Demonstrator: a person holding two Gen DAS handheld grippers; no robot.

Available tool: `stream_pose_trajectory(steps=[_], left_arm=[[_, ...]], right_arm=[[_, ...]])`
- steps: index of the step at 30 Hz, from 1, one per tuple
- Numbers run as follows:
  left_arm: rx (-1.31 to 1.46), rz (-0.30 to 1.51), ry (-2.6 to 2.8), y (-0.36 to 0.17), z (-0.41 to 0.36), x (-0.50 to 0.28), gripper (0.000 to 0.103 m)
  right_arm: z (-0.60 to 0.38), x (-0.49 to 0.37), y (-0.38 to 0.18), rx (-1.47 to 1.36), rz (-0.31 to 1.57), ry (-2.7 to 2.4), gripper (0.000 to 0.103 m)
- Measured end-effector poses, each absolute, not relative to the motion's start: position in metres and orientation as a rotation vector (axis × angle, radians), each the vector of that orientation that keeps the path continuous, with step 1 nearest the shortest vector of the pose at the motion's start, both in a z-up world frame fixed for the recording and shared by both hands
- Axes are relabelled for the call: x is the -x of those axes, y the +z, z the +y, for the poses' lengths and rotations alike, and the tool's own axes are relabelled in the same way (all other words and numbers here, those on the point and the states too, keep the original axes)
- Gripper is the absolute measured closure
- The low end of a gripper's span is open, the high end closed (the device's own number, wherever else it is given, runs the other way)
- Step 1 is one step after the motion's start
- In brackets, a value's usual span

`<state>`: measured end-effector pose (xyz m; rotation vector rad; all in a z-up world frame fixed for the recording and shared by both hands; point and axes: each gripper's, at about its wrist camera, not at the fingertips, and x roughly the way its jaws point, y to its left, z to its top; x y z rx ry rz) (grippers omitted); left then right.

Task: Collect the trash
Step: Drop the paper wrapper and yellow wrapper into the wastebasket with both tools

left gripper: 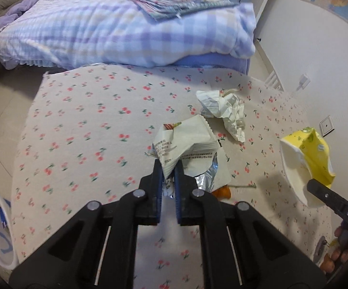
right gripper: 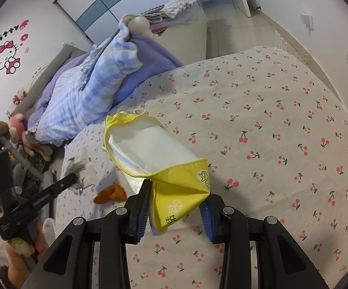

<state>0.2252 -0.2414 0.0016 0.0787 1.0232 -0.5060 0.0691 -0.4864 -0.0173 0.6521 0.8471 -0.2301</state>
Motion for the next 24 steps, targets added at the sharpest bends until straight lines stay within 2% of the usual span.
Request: stream_pose_trajectory(steps=[15, 19, 24], left_arm=[[-0.019, 0.984, -0.351, 0.013, -0.088, -0.166, 0.093], [0.041, 1.042, -0.248, 0.001, -0.031, -0.169, 0.093], [0.089, 1.022, -0.159, 0.006, 0.025, -0.175, 0.093]], right_arm=[[-0.388, -0.075, 0.018, -0.56, 0.856, -0.067, 0.065], [-0.35, -0.083, 0.016, -0.547, 0.891, -0.008, 0.065], [-0.303, -0.098, 0.008, -0.505, 0.944, 0.053, 0.065]])
